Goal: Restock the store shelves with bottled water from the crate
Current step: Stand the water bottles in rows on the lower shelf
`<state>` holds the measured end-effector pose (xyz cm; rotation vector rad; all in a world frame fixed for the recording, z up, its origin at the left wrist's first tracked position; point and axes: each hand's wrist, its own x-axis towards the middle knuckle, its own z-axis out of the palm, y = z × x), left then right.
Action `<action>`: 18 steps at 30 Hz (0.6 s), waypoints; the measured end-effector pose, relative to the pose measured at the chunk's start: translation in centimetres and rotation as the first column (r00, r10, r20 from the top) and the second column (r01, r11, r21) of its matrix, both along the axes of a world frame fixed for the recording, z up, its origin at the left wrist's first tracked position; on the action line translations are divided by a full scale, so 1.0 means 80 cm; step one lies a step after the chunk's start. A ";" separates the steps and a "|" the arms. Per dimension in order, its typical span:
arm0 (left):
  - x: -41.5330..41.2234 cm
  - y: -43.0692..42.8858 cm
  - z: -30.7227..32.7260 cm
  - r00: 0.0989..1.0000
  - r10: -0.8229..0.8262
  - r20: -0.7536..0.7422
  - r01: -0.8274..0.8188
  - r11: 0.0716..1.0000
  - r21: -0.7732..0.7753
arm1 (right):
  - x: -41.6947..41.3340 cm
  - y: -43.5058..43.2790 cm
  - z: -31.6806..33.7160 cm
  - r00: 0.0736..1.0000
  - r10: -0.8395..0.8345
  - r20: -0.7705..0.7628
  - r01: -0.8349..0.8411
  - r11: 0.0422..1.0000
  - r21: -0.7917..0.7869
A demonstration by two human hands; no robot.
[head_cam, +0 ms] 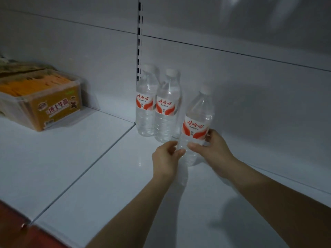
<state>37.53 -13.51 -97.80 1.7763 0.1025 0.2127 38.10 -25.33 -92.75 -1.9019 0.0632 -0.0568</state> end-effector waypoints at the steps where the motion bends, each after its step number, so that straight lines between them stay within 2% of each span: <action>1: 0.007 -0.001 -0.003 0.999 0.030 -0.039 -0.029 0.999 0.025 | 0.010 0.003 0.000 1.000 -0.007 0.008 0.007 1.000 -0.004; 8: 0.051 -0.010 -0.015 0.965 0.176 -0.192 -0.158 0.982 0.108 | 0.061 0.012 -0.002 0.999 0.022 0.039 -0.020 0.998 -0.054; 11: 0.061 -0.009 -0.018 0.947 0.192 -0.257 -0.163 0.978 0.132 | 0.074 0.012 -0.005 0.999 0.019 0.044 -0.015 0.997 -0.078; 18: 0.068 -0.012 -0.019 0.937 0.224 -0.268 -0.177 0.966 0.186 | 0.093 0.015 0.003 0.999 0.054 0.005 -0.051 0.967 -0.251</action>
